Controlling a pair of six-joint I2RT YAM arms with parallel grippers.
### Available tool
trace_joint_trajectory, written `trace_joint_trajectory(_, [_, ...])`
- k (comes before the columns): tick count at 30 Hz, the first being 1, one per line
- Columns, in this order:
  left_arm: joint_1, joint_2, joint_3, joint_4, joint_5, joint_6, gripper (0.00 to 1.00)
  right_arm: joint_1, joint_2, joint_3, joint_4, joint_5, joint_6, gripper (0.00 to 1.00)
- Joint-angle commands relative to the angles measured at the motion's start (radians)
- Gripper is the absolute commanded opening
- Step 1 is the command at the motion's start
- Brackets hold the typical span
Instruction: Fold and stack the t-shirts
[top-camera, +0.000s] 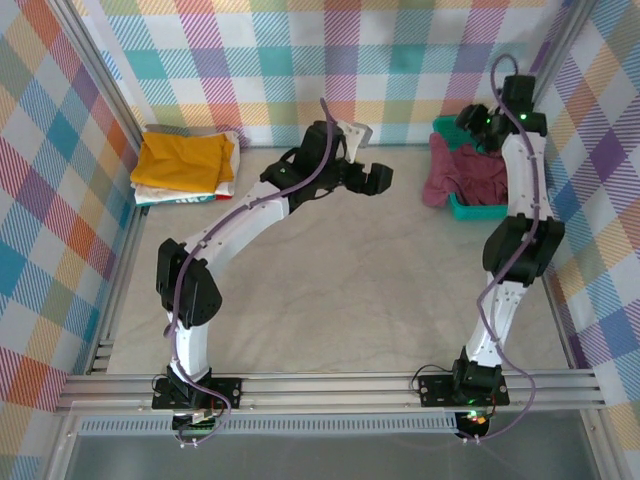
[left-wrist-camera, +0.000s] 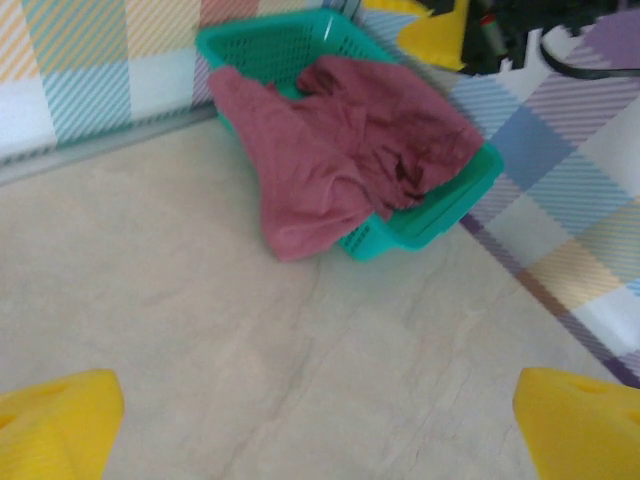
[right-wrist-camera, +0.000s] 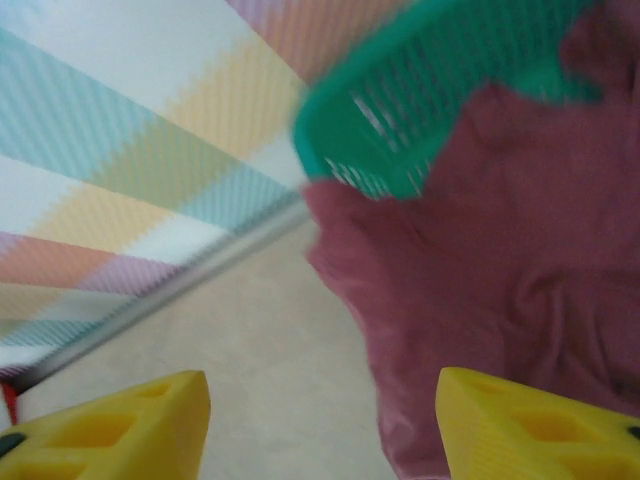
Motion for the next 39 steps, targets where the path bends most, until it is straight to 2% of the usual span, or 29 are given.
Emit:
trace_joint_trajectory(1, [-0.002,0.006,-0.031,-0.010,-0.017,0.010,1.00,0.006,0.038,-0.015,-0.081,-0.026,-0.027,0.66])
trace_joint_trajectory(10, [-0.002,0.029,-0.041,-0.023,-0.021,0.008,1.00,0.012,0.128,-0.031,-0.112,-0.042,-0.094,0.73])
trace_joint_trajectory(12, [-0.002,0.036,-0.037,-0.033,-0.030,0.001,1.00,0.011,0.140,-0.040,-0.106,-0.064,-0.094,0.70])
trace_joint_trajectory(24, [-0.002,0.050,-0.038,-0.042,-0.035,-0.010,1.00,0.009,0.137,-0.024,-0.085,-0.064,-0.071,0.15])
trace_joint_trajectory(28, [-0.002,0.050,-0.038,-0.043,-0.038,-0.010,1.00,0.007,0.118,-0.043,-0.065,-0.064,-0.067,0.02])
trace_joint_trajectory(39, [-0.001,0.017,-0.073,-0.017,-0.069,-0.013,1.00,0.001,-0.027,-0.150,-0.006,-0.058,-0.059,0.00])
